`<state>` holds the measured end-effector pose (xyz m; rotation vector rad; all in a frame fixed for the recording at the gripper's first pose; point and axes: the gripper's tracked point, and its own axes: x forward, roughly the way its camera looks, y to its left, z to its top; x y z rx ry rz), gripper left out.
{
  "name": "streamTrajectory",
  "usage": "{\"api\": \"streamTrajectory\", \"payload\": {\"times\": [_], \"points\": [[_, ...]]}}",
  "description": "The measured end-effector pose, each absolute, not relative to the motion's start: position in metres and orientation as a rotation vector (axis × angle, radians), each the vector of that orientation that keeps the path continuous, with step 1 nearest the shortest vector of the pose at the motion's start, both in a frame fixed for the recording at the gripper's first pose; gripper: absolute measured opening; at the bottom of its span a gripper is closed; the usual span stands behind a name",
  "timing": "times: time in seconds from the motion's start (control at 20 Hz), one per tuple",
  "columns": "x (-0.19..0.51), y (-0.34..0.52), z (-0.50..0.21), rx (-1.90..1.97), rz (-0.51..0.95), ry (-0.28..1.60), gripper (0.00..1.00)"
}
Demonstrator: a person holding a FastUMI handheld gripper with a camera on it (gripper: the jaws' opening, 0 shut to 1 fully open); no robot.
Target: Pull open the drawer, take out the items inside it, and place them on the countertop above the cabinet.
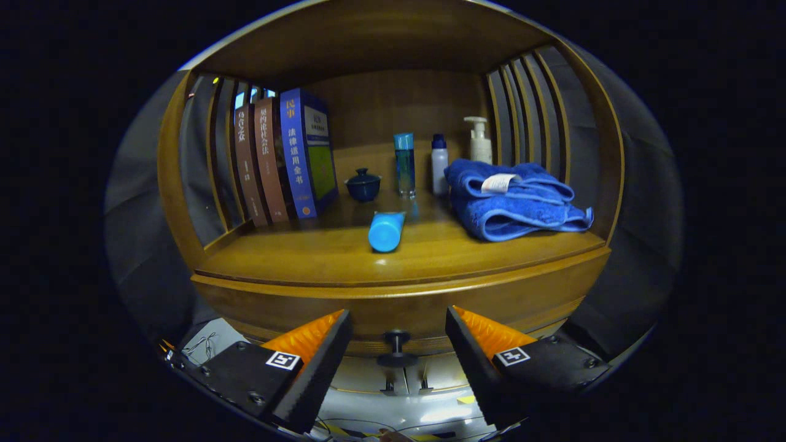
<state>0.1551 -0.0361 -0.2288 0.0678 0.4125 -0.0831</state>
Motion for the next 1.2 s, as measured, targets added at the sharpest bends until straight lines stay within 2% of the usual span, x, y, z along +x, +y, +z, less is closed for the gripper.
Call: {"api": "streamTrajectory", "payload": {"times": [0.25,0.65,0.85,1.2], "points": [[0.148,-0.030,-0.125,0.052,-0.037,0.260,0.99],[0.093,-0.016,0.006,0.014,0.010,0.086,0.98],[0.062,-0.011,0.033,0.024,0.024,0.065,0.98],[0.037,-0.005,0.042,0.007,0.032,0.061,0.98]]}}
